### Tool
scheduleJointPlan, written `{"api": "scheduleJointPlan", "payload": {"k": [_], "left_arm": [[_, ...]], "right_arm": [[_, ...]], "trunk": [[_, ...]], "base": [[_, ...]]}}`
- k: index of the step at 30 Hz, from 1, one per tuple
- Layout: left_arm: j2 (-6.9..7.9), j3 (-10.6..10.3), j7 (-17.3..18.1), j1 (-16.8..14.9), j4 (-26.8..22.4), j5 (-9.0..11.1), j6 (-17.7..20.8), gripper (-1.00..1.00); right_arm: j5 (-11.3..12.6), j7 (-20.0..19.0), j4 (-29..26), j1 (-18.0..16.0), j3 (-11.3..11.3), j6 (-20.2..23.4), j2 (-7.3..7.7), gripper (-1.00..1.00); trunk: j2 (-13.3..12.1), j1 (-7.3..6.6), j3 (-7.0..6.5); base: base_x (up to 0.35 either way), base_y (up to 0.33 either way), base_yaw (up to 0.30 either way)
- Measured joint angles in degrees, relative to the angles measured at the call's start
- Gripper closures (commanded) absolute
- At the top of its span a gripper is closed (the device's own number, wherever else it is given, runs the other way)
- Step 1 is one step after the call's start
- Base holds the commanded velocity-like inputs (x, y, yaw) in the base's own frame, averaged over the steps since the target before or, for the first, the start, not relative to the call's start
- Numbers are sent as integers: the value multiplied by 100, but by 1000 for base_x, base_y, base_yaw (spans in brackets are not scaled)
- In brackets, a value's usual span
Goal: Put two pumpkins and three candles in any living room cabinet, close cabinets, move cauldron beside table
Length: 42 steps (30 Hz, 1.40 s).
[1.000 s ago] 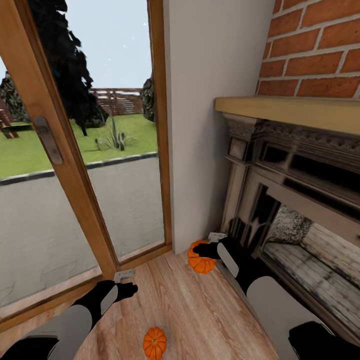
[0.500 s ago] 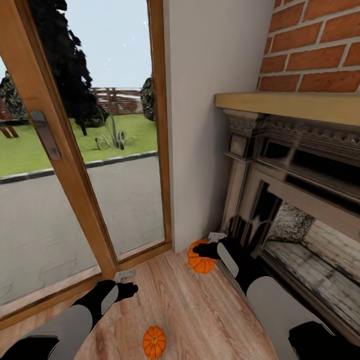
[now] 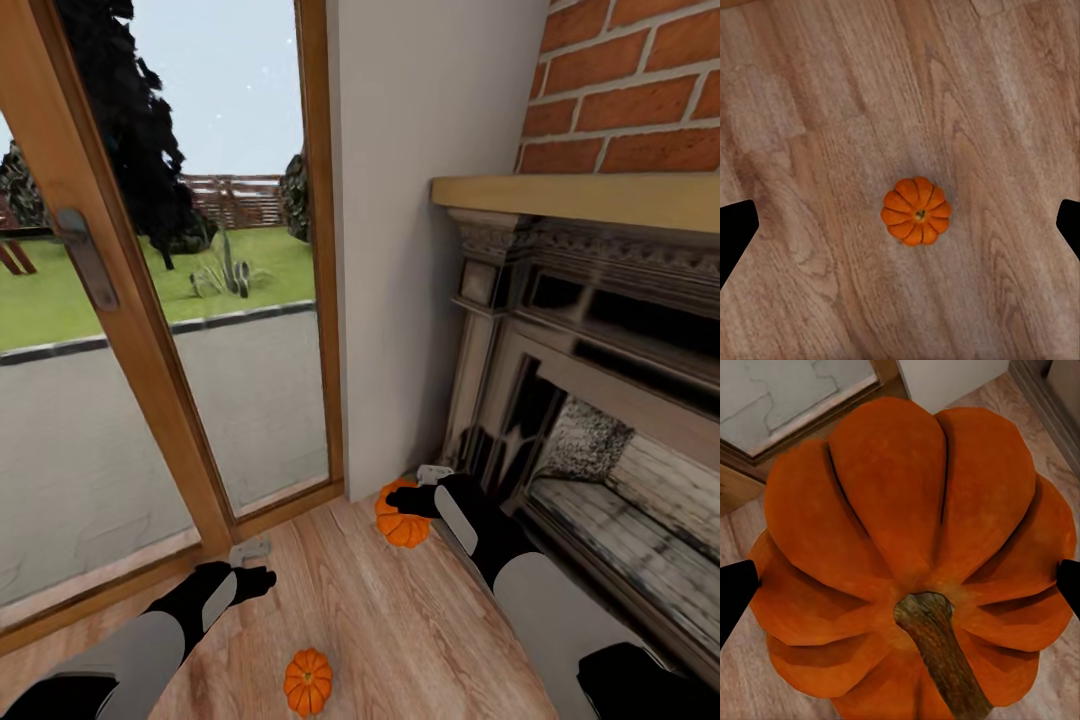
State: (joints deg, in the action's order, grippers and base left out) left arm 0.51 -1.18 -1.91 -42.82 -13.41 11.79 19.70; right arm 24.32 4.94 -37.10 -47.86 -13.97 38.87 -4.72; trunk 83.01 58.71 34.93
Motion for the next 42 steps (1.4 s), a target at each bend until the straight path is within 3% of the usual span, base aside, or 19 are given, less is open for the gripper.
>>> {"api": "scheduleJointPlan", "payload": {"k": [37,42], "left_arm": [[0,-7,0,9,0,0,-88,-100],[-6,-127,-1,6,0,1,-98,-100]], "right_arm": [[8,0,0,0,3,0,-4,100],[5,1,0,0,7,1,2,100]], "trunk": [[1484,813,665],[1685,923,754]], "base": [[0,0,0],[0,0,0]]}}
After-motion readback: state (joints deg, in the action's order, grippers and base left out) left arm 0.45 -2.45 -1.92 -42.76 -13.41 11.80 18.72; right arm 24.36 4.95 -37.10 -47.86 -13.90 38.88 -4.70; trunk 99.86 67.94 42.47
